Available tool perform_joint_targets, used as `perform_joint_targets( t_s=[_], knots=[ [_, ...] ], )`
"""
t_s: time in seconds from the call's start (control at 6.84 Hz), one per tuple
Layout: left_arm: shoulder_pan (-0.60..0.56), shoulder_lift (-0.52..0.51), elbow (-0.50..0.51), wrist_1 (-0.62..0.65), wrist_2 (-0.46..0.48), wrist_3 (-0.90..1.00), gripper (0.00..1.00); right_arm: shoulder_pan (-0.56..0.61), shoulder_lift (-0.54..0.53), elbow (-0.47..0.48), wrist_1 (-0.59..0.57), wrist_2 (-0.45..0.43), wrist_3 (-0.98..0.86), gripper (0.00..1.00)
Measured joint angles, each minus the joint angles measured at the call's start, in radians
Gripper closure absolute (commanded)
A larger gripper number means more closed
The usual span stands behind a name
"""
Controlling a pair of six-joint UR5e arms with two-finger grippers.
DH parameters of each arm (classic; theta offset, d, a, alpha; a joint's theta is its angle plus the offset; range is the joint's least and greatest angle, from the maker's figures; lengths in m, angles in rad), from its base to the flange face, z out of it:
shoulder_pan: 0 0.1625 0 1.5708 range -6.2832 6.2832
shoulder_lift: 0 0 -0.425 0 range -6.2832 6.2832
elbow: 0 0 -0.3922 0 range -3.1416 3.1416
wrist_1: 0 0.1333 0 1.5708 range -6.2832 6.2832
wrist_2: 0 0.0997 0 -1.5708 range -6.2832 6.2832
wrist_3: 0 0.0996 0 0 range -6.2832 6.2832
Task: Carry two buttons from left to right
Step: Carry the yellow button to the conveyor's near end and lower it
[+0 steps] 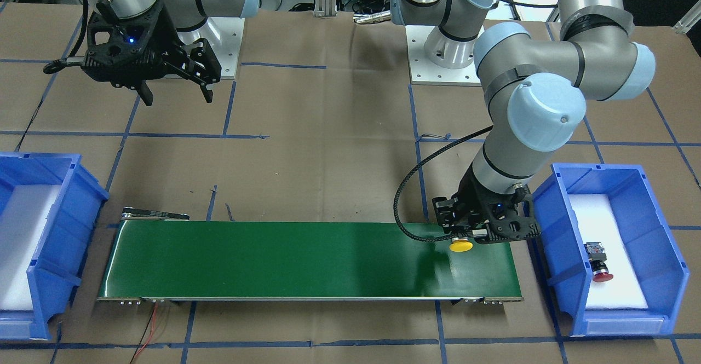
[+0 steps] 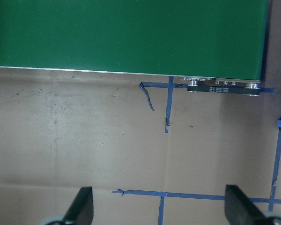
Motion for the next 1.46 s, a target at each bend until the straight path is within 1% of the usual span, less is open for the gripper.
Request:
perform_joint_targets(
  t_s=[0.44,0.88,1.02,1.17,1.46],
  knots=[
    [-0.011,-0.084,-0.014,0.116,0.001,-0.018,0.95,0.0,0.0,0.0,0.0,0.0,-0.001,0.0],
    [-0.006,-0.103,-0.015,0.121,0.001,-0.044,0.95,0.0,0.0,0.0,0.0,0.0,0.0,0.0],
    [-0.005,-0.106,-0.018,0.121,0.001,-0.046,0.6,0.0,0.0,0.0,0.0,0.0,0.0,0.0],
    [-0.005,-0.108,-0.025,0.124,0.001,-0.049,0.01,0.0,0.001,0.0,0.0,0.0,0.0,0.0],
    [-0.004,-0.111,-0.033,0.13,0.0,-0.053,0.0,0.0,0.001,0.0,0.0,0.0,-0.001,0.0]
  ],
)
